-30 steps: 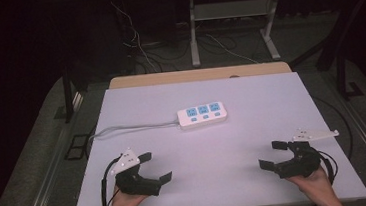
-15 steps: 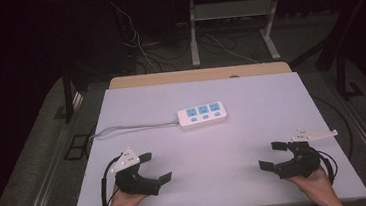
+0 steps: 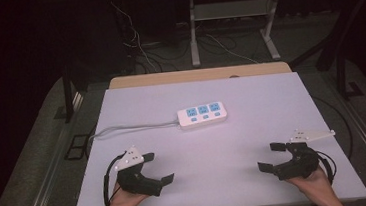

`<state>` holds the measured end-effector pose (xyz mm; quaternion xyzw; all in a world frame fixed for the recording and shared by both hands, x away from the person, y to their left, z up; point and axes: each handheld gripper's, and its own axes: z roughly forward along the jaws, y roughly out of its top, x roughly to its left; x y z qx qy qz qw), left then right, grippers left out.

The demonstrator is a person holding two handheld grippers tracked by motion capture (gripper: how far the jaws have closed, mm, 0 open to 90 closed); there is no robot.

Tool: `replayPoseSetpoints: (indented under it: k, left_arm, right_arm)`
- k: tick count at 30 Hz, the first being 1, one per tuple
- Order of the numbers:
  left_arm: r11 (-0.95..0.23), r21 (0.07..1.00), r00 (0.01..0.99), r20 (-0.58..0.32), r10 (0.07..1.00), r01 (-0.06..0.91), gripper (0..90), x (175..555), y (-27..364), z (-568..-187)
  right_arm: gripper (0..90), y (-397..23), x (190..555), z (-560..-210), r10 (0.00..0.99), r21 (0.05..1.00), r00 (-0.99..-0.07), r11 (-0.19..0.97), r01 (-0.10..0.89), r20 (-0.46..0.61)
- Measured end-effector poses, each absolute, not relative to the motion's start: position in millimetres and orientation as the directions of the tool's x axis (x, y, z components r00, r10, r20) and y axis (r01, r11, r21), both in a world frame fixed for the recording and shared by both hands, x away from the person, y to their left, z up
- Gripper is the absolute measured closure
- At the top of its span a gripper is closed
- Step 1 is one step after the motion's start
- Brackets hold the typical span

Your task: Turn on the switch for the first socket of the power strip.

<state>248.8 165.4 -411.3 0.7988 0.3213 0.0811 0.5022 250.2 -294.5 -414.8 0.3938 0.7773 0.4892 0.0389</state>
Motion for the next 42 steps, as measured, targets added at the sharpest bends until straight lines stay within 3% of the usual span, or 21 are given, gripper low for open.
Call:
replayPoseSetpoints:
  k: [42]
  left_arm:
    - [-0.419,0.793,0.825,-0.177,0.536,0.442,0.0,303,136,-376]
  right_arm:
    - [1.8,-294,250,-416,0.647,0.788,-0.69,0.219,0.575,0.324]
